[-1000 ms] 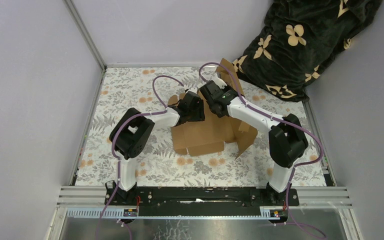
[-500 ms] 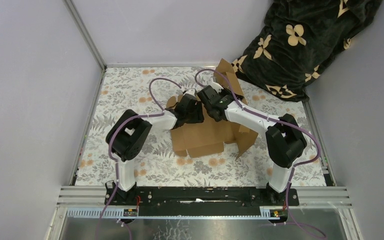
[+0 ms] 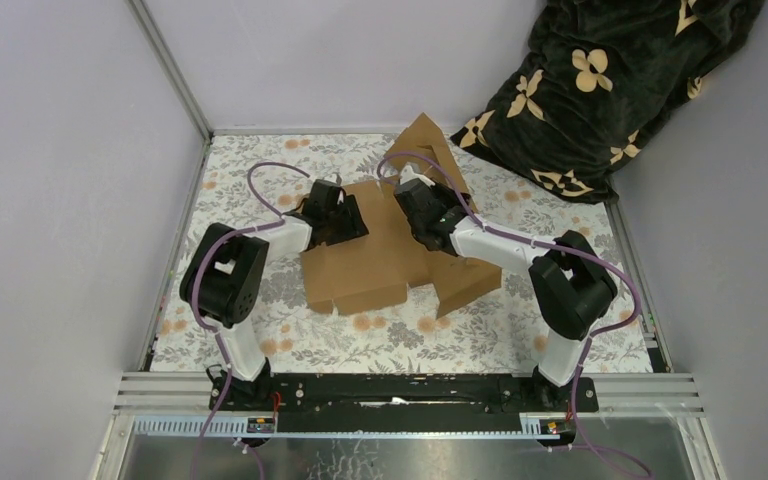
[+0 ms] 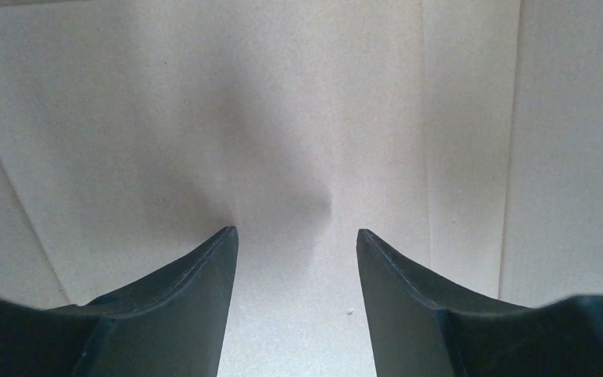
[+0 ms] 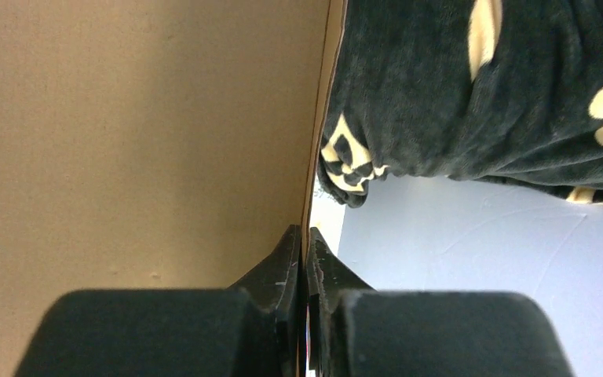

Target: Fold the paper box

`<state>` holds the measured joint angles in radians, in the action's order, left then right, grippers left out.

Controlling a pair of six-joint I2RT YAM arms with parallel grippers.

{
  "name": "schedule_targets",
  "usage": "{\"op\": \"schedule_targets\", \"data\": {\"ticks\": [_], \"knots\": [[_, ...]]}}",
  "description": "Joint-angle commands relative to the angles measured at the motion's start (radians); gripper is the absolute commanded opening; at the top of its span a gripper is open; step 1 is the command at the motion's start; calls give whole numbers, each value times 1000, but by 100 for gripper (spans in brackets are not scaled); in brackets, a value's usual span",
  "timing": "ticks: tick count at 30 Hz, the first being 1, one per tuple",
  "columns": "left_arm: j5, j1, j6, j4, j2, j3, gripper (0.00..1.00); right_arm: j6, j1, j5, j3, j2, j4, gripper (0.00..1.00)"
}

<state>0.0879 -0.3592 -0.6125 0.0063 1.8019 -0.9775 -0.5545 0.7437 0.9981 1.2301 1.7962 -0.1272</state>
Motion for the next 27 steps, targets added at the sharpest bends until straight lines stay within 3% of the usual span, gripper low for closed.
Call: {"op": "schedule_targets", "data": {"ticks": [1,8,16,27], "knots": [[30,28,12,-34,34,-16,65,-143,17,20,-3,-42,89,3],[97,28,6,-11,4,8,65,-240,21,74,11,-40,148,3],[281,26,-11,46,-41,1,65,-319,22,166,18,-57,133,2],[297,33,-44,108,-98,23,66,-420,24,240,-31,-110,159,2]]}}
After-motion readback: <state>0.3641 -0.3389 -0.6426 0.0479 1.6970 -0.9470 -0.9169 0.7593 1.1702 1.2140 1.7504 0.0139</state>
